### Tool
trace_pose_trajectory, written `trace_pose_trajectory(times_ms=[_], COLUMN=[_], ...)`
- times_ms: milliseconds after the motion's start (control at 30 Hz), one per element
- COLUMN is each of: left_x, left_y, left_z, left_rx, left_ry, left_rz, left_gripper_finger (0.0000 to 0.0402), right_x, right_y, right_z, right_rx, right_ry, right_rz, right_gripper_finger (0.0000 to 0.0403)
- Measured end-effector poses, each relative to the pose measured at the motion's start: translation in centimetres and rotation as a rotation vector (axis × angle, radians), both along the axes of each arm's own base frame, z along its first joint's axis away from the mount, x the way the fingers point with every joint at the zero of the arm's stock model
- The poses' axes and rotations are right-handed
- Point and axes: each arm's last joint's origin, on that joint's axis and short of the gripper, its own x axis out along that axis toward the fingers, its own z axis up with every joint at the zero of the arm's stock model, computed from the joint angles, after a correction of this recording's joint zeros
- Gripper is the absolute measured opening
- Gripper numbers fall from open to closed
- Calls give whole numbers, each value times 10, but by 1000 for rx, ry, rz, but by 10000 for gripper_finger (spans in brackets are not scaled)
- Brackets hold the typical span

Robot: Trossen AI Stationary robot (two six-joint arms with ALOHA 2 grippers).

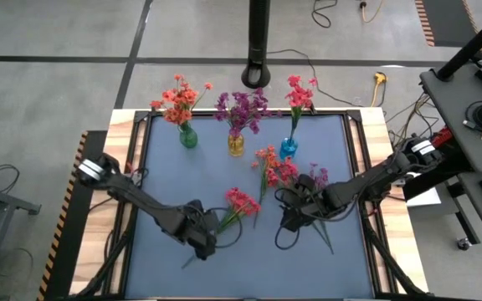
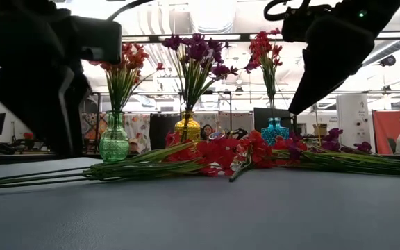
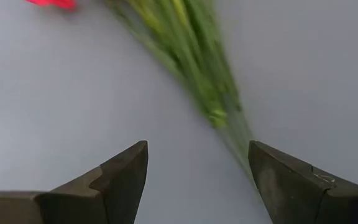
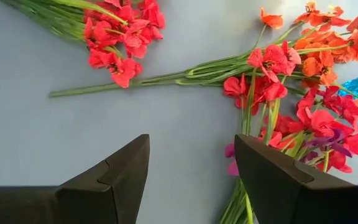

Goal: Sort flowers into vase by color
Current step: Put the bottom pink flowers into the blue vase

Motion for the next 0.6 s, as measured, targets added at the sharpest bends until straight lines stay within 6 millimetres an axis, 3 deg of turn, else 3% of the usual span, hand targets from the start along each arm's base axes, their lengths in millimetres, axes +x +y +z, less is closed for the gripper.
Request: trace_pose_trajectory(times_ms=[267,600], left_x=[14,16], left_y=[-21,-22], left_z=[-2,-26], left_rx=[6,39], left_ry=[-4,39], left_rz=[-20,59], left_gripper_finger=[260,227], right_x=[1,3], right_y=[1,2], right_z=[1,2], right_rx=[15,24], right_ry=[-18,-48], right_rz=[-13,-4], right_gripper_finger=[228,228])
